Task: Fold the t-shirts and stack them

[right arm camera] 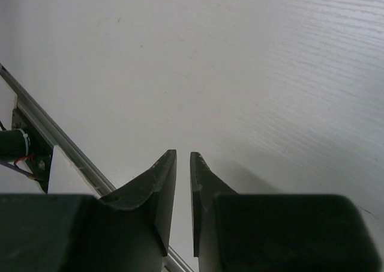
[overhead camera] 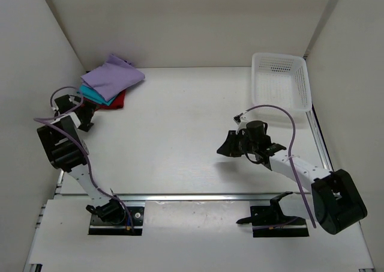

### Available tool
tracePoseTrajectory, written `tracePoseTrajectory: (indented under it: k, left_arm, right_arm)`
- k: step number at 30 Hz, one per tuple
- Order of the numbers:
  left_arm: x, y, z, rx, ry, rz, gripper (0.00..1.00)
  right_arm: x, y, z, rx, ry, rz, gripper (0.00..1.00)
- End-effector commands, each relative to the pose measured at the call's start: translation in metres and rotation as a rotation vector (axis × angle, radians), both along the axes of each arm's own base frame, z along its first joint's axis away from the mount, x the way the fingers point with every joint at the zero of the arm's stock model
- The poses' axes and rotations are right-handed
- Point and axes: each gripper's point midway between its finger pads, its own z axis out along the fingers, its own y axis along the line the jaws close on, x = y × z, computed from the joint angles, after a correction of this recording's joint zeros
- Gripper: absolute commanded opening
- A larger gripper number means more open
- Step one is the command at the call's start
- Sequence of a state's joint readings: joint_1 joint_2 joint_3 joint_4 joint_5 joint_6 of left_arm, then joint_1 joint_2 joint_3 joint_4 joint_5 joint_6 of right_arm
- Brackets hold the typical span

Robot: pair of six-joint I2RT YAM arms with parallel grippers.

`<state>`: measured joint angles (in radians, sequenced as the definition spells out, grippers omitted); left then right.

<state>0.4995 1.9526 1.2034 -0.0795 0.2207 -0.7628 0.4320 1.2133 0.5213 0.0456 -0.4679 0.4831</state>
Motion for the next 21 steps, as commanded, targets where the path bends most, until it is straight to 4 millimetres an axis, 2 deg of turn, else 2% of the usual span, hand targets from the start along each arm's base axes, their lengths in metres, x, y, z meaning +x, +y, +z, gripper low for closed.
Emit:
tracePoseTrajectory:
  k: [1,3,4,5,6,7,9,10,11,12,13,14,15,16,17,20,21]
  left_arm:
    - [0.022,-0.023,0.115,0.12,-0.272,-0.051,0.99]
    - [0.007,-0.03,0.104,0.112,-0.258,-0.043,0.98]
    - [0.003,-0.036,0.113,0.118,-0.283,-0.054,0.99]
    - [-0.004,-0.045,0.103,0.11,-0.263,-0.069,0.99]
    - [-0.009,-0.059,0.104,0.128,-0.259,-0.111,0.99]
    - [-0.013,-0.065,0.111,0.136,-0.266,-0.119,0.99]
    - [-0.019,-0.105,0.106,0.17,-0.246,-0.23,0.98]
    - [-0.022,-0.131,0.111,0.174,-0.254,-0.289,0.99]
    - [-0.027,-0.145,0.11,0.178,-0.257,-0.331,0.99]
    - [-0.032,-0.172,0.106,0.178,-0.256,-0.4,0.99]
    - [-0.037,-0.199,0.114,0.182,-0.282,-0.462,0.99]
    - [-0.047,-0.225,0.11,0.198,-0.281,-0.533,0.99]
    - [-0.059,-0.237,0.107,0.219,-0.28,-0.57,0.99]
    - [-0.077,-0.258,0.088,0.228,-0.215,-0.627,0.99]
    - [-0.086,-0.271,0.089,0.254,-0.223,-0.663,0.99]
    - [-0.135,-0.307,0.056,0.203,-0.168,-0.811,0.99]
    - [-0.145,-0.318,0.058,0.172,-0.182,-0.855,0.98]
  right_arm:
    - [-0.003,0.004,0.012,0.03,-0.058,0.01,0.15]
    - [-0.006,0.003,0.013,0.032,-0.069,0.006,0.15]
    - [-0.007,0.0,0.014,0.041,-0.071,-0.006,0.16]
    - [-0.01,0.0,0.016,0.04,-0.085,-0.002,0.17]
    - [-0.011,-0.001,0.016,0.038,-0.095,-0.014,0.18]
    - [-0.014,0.0,0.014,0.028,-0.093,-0.009,0.2]
    - [-0.014,-0.005,0.007,-0.025,-0.09,-0.031,0.39]
    - [-0.014,-0.006,0.002,-0.051,-0.081,-0.038,0.47]
    - [-0.017,-0.004,0.0,-0.059,-0.081,-0.027,0.74]
    - [-0.017,-0.006,-0.002,-0.074,-0.073,-0.038,0.99]
    - [-0.02,-0.005,-0.006,-0.084,-0.071,-0.034,0.99]
    - [-0.022,-0.002,-0.008,-0.086,-0.073,-0.024,0.99]
    - [-0.027,-0.001,-0.01,-0.084,-0.067,-0.008,0.99]
    - [-0.032,0.002,-0.011,-0.077,-0.06,0.009,0.99]
    - [-0.039,0.002,-0.018,-0.088,-0.055,0.029,0.99]
    - [-0.05,0.002,-0.025,-0.102,-0.052,0.047,0.99]
    - [-0.053,0.002,-0.025,-0.104,-0.056,0.056,0.99]
